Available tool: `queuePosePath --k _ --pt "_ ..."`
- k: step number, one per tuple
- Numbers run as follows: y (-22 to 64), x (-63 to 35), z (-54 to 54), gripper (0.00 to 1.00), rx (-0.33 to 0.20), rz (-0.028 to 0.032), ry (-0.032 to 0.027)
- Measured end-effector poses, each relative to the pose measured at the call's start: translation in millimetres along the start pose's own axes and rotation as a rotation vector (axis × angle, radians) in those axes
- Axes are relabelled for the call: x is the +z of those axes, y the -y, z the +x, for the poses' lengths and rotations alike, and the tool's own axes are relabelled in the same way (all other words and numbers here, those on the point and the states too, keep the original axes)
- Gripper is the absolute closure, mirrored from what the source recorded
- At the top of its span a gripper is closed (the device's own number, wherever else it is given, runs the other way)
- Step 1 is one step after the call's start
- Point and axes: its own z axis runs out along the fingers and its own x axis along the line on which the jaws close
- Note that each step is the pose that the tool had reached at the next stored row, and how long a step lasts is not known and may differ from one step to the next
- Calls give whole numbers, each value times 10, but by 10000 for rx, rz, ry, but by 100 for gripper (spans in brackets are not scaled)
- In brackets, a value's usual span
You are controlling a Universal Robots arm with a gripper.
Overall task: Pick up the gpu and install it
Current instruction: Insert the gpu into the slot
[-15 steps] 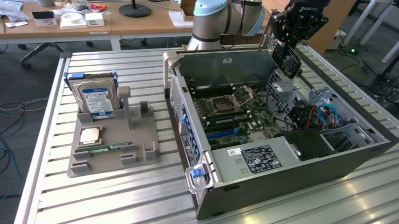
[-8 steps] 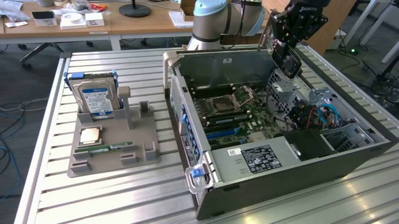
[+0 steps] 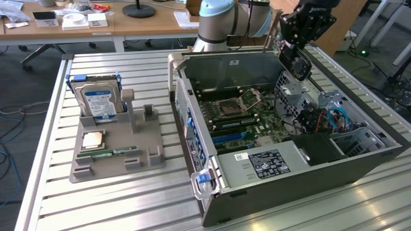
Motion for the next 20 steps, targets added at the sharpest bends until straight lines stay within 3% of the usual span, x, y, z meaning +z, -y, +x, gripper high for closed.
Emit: queuePosePath --k 9,20 --pt "0 2 0 74 -827 -18 -45" --pt "0 7 0 74 -2595 -59 -141"
